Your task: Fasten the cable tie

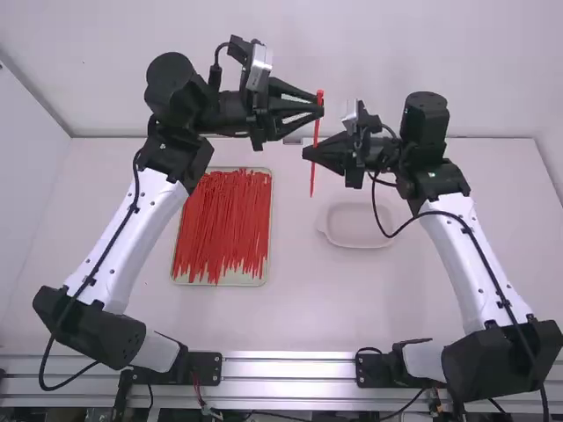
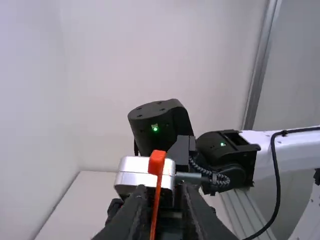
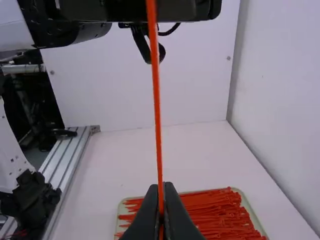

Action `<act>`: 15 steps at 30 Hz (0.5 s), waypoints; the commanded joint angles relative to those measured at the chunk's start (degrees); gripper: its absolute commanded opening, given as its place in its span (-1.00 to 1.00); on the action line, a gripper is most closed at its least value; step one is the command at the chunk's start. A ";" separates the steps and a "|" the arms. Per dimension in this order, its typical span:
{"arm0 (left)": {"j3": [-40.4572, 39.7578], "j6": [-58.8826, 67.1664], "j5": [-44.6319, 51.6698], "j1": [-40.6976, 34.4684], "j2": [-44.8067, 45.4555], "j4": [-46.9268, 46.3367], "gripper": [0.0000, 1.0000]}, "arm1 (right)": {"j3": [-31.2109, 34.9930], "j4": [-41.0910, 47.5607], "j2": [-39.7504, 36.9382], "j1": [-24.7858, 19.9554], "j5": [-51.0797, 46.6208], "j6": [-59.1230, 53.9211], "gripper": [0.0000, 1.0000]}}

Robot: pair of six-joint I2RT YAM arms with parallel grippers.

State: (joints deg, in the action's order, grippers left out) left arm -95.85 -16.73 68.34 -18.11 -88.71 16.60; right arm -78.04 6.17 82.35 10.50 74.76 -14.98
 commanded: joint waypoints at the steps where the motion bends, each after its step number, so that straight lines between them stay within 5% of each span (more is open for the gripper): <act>1: -1.90 -0.02 -0.35 0.09 2.03 0.42 -0.58 | -1.66 -0.22 0.07 0.04 0.42 0.15 -1.00; 7: -1.90 -0.66 -0.22 0.11 2.03 1.20 -0.60 | -1.66 0.02 0.07 0.52 0.37 0.11 -1.00; 12: -1.90 -1.92 -0.20 0.04 2.03 2.25 -0.96 | -1.66 0.20 0.07 1.66 -0.09 -0.50 -1.00; 15: -1.90 -1.90 -0.20 0.09 2.03 1.81 -0.97 | -1.66 0.17 0.07 1.42 -0.02 -0.50 -1.00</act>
State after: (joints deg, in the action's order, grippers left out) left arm -95.85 -18.20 68.31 -18.11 -88.71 18.11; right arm -78.04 6.46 82.32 12.12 74.67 -15.53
